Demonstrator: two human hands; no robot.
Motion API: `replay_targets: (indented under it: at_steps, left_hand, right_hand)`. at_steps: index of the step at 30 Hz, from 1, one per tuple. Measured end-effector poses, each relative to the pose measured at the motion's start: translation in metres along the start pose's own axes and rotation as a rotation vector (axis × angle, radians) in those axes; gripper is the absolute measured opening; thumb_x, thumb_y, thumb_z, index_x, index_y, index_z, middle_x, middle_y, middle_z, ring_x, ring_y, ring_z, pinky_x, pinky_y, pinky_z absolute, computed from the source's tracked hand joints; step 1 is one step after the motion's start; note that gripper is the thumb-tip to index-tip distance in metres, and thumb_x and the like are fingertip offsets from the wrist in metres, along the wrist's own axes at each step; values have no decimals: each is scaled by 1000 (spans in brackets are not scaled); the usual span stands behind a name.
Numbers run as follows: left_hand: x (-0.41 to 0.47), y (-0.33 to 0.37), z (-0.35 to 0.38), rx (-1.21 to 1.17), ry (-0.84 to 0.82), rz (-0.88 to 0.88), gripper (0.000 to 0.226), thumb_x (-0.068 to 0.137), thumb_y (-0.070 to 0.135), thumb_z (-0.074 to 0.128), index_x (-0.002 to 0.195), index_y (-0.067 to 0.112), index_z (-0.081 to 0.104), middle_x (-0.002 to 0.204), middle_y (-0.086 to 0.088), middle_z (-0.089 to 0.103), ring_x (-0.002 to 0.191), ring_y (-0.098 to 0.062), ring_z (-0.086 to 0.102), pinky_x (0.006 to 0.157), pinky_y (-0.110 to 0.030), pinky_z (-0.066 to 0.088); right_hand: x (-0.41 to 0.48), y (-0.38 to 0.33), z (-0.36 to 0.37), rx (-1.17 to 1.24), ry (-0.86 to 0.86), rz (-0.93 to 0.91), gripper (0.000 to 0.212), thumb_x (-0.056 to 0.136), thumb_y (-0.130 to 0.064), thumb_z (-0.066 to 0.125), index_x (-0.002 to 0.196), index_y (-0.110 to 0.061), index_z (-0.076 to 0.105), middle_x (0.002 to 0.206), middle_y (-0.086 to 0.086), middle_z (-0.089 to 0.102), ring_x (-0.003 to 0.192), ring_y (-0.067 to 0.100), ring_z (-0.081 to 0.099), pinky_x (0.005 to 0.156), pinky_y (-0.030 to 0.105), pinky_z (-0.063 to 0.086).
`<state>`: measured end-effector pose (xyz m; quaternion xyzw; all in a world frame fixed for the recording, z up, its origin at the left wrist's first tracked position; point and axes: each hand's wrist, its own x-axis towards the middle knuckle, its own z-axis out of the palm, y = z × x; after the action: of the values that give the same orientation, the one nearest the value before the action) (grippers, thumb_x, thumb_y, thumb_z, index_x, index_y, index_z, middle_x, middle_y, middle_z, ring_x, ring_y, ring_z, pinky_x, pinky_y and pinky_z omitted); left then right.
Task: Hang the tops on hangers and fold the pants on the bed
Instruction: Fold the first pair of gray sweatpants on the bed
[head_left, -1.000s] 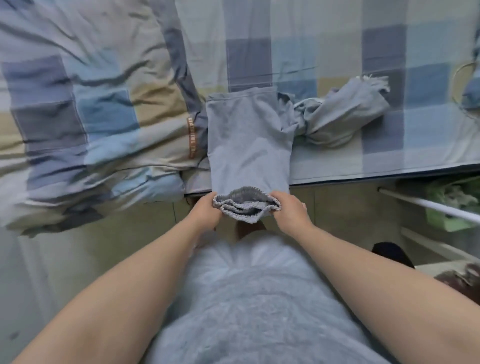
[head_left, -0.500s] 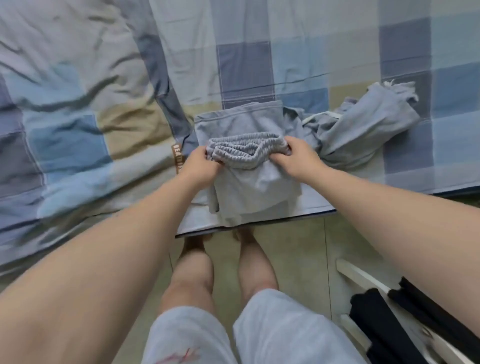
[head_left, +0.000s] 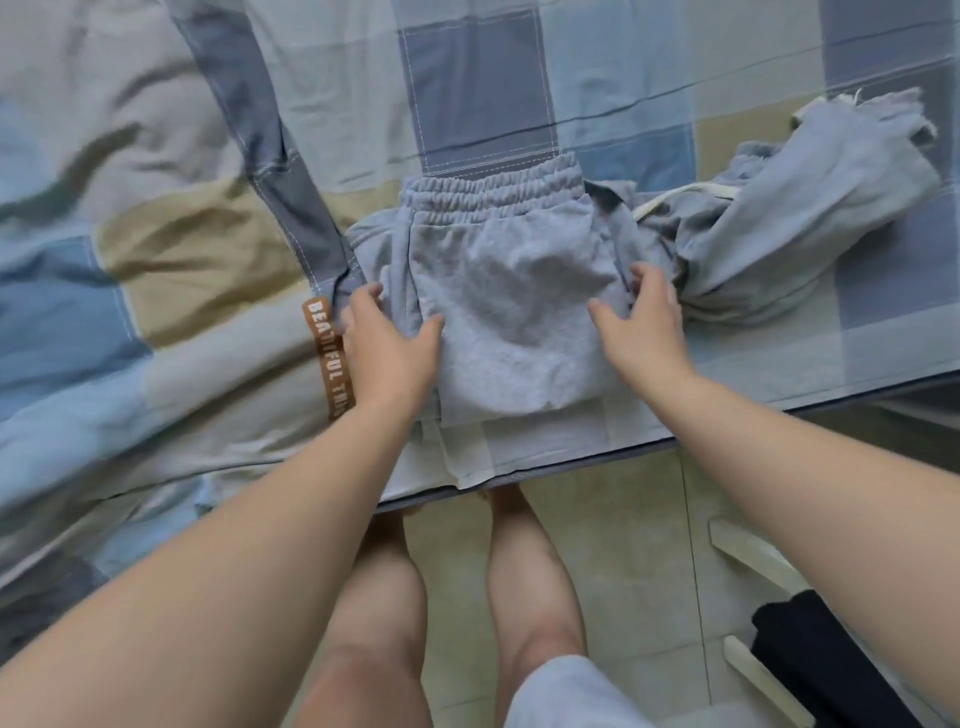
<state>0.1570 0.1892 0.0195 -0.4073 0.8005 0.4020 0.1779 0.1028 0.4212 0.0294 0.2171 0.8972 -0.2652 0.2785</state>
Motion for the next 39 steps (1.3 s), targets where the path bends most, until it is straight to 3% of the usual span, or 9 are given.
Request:
replay_targets:
  at_steps: [4, 7, 10, 12, 20, 26, 32, 37, 39]
  left_hand:
    - [-12, -10, 10, 27, -1, -211, 83, 77, 43, 81, 139, 9, 39, 140, -11, 41, 127, -30, 47, 103, -37, 40]
    - [-6, -2, 17, 10, -42, -302, 92, 75, 48, 82, 141, 8, 33, 146, -13, 35, 130, -32, 45, 104, -41, 40]
    - [10, 8, 27, -103, -79, -376, 102, 75, 47, 83, 145, 6, 22, 150, -14, 35, 132, -34, 44, 105, -42, 40]
    - [20, 10, 30, -162, -105, -393, 104, 76, 43, 84, 146, 6, 18, 147, -13, 39, 121, -30, 48, 95, -37, 42]
    - [12, -13, 14, -243, -368, -374, 55, 83, 21, 81, 132, 11, 57, 113, -1, 67, 85, -13, 63, 67, -25, 49]
    - [-15, -28, -27, -114, -508, -497, 60, 80, 28, 84, 132, 11, 59, 121, -6, 68, 103, -29, 66, 97, -45, 53]
    - [-50, -14, -82, 15, -597, -477, 64, 80, 34, 82, 133, 10, 55, 123, -9, 66, 105, -32, 66, 98, -49, 53]
    - [-95, 3, -143, 49, -623, -437, 65, 86, 31, 77, 140, 8, 50, 125, -12, 66, 107, -33, 66, 99, -49, 52]
    - [-119, 9, -169, 25, -617, -425, 59, 87, 30, 75, 137, 8, 53, 121, -12, 68, 105, -33, 67, 98, -49, 53]
  right_hand:
    - [-7, 18, 7, -16, 59, 170, 79, 86, -47, 69, 146, -11, 33, 145, 13, 38, 132, 34, 39, 109, 47, 36]
    - [4, 17, 12, 181, -70, 325, 87, 83, -48, 75, 144, -4, 32, 146, 12, 44, 132, 32, 47, 107, 39, 40]
    - [16, 16, 17, 307, -165, 335, 89, 82, -42, 80, 145, -2, 31, 139, 5, 48, 129, 25, 51, 93, 27, 41]
    - [24, 17, 20, 368, -157, 336, 83, 80, -39, 83, 141, -2, 40, 137, 7, 54, 123, 26, 57, 96, 31, 46]
    - [14, 32, 27, 567, -397, 407, 48, 76, -28, 87, 115, -7, 67, 105, 8, 76, 90, 24, 75, 79, 36, 60]
    - [-36, 40, 17, 643, -520, 548, 32, 80, -20, 83, 107, -10, 68, 89, 7, 78, 74, 24, 76, 53, 33, 58]
    - [-106, 24, -4, 696, -501, 598, 30, 84, -21, 79, 107, -8, 66, 88, 10, 78, 74, 27, 76, 58, 35, 59]
    - [-188, -4, -30, 869, -437, 651, 38, 89, -24, 75, 119, -4, 64, 108, 16, 75, 96, 33, 73, 88, 47, 58]
    - [-228, -14, -38, 989, -391, 652, 31, 90, -22, 73, 115, -4, 65, 109, 16, 74, 92, 32, 74, 80, 44, 60]
